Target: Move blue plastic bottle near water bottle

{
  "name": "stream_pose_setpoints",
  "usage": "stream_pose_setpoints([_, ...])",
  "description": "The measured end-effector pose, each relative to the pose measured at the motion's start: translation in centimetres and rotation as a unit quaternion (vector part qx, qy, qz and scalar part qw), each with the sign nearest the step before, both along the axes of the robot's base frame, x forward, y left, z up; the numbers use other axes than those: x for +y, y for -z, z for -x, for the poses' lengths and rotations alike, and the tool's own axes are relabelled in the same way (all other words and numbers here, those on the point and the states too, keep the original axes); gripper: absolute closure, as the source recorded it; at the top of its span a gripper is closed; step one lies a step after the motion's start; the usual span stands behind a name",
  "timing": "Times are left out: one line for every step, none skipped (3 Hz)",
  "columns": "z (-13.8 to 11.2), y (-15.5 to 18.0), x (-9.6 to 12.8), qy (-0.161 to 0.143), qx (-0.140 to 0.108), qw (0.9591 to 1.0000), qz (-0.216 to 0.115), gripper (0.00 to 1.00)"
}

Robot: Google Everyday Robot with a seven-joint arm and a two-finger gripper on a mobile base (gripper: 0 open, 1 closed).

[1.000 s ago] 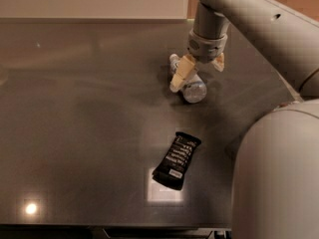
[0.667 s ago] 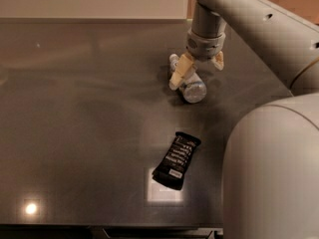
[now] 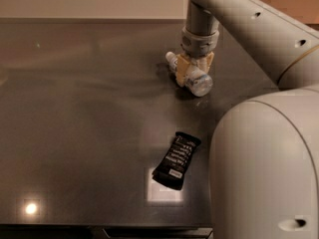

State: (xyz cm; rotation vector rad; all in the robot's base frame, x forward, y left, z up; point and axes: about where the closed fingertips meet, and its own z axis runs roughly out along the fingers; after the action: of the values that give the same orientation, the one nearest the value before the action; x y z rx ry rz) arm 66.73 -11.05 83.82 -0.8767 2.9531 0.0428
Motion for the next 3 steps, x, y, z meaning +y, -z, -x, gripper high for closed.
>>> stream_pose_setpoints([0.1,-0.3,0.2,-0.006,-0.002,1.0,-0.003,0.63])
stream_pose_setpoints([1.1,-1.5,-0.6,-0.01,-0.009,0.9999,-0.003,0.86])
stream_pose_setpoints([3.0,-3.2,-2.1,-0.01,-0.014,0.9998,-0.007,1.0])
